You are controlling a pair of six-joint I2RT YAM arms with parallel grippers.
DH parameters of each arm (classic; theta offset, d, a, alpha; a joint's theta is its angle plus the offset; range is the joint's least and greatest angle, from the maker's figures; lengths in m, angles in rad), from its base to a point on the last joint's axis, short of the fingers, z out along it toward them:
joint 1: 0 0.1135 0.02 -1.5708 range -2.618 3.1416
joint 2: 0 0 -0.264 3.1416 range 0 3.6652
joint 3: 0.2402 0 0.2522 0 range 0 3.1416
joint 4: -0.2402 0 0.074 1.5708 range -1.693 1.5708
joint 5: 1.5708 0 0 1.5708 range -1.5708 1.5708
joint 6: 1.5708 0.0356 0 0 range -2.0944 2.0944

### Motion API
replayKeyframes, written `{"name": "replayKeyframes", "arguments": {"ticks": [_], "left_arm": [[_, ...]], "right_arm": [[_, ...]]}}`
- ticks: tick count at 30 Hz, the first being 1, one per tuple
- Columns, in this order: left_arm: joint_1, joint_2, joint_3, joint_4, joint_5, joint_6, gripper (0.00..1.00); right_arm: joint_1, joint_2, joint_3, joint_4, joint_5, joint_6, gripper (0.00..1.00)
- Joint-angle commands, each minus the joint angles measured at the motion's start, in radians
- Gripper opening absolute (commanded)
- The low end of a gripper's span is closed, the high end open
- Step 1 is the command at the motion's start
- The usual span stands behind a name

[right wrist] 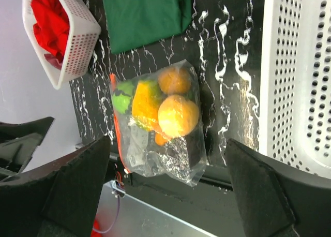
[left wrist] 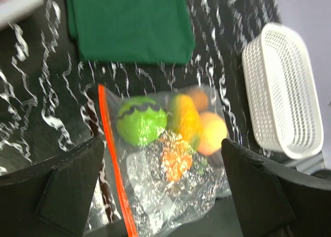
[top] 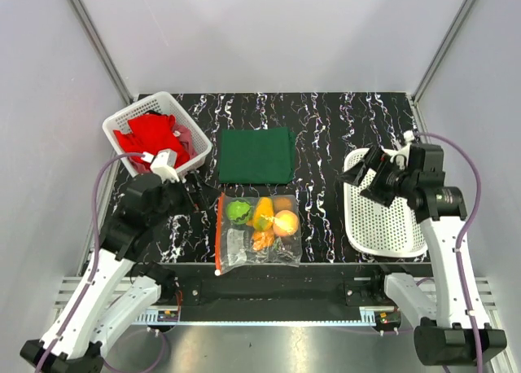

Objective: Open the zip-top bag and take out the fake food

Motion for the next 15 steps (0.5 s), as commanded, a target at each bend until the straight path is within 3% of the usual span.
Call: {"name": "replayKeyframes", "arguments": {"ticks": [1, 6, 10, 15], "left_arm": [[0.018, 0.023, -0.026, 0.050, 0.126, -0.020, 0.99], [0.070, 0.073, -0.097, 0.107, 0.277, -0.040, 0.99], [0.082, 0.123, -0.121, 0.132, 0.309, -0.018, 0.99], [0.090, 0.149, -0.172, 0.169, 0.317, -0.009, 0.98]], "right_arm": [[0.026, 0.047, 0.149, -0.096, 0.021, -0.119, 1.00], [0.130, 0.138, 0.250, -0.106, 0.030, -0.117, 1.00], [0.395, 0.238, 0.288, -0.088, 0.125, -0.080, 1.00], [0.615, 0.310, 0.292, 0.001, 0.171, -0.002, 1.00]]}}
